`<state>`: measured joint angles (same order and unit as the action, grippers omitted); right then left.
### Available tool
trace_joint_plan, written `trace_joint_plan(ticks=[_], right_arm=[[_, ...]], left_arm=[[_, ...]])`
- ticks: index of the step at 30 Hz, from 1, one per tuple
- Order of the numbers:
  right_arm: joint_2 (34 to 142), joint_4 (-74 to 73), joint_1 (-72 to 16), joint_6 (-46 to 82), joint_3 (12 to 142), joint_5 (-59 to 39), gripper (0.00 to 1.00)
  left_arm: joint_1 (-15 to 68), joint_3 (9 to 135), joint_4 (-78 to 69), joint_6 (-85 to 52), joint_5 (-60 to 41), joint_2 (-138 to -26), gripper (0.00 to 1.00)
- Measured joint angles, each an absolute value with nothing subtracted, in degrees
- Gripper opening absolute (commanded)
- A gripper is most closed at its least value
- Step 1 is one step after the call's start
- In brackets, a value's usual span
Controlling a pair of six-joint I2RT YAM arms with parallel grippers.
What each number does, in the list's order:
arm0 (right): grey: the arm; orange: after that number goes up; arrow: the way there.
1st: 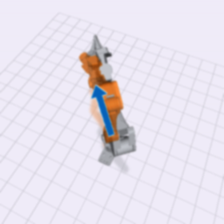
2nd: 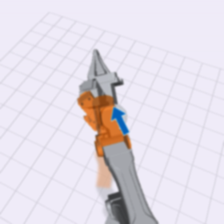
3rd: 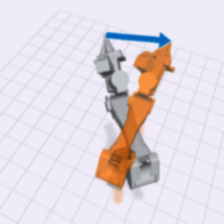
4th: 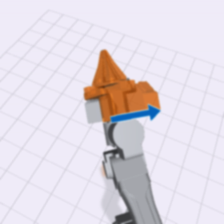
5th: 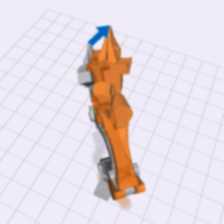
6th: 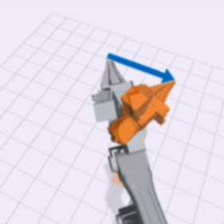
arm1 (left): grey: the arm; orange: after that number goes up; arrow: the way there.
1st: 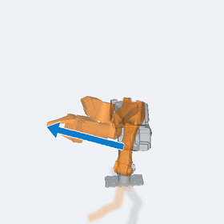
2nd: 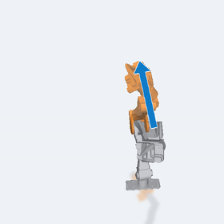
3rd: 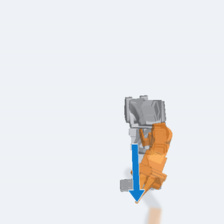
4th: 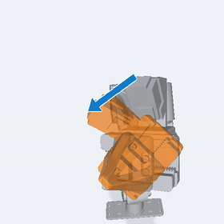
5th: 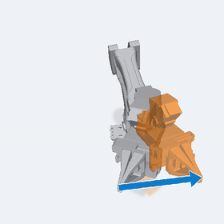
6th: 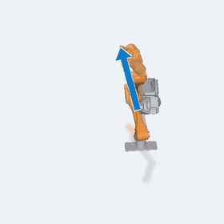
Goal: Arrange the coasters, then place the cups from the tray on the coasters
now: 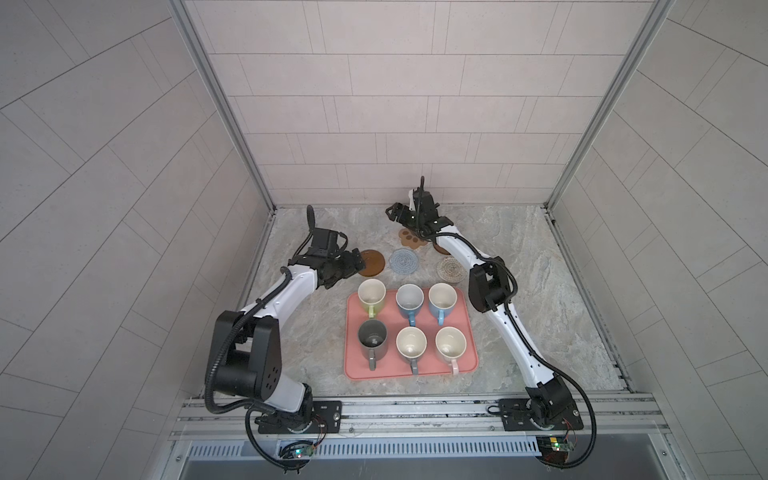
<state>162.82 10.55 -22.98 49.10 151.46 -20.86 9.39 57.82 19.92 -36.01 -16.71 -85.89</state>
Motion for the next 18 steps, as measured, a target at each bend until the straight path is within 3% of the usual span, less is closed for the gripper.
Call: trace_joint_plan(ticks=[18], right_arm=[[164.5,17.0,-23.1,47.5,153.4,-14.9,0.85]], left_arm=[[9.4,56.8,19.7,-36.2,-16.7,-84.8,1.0]])
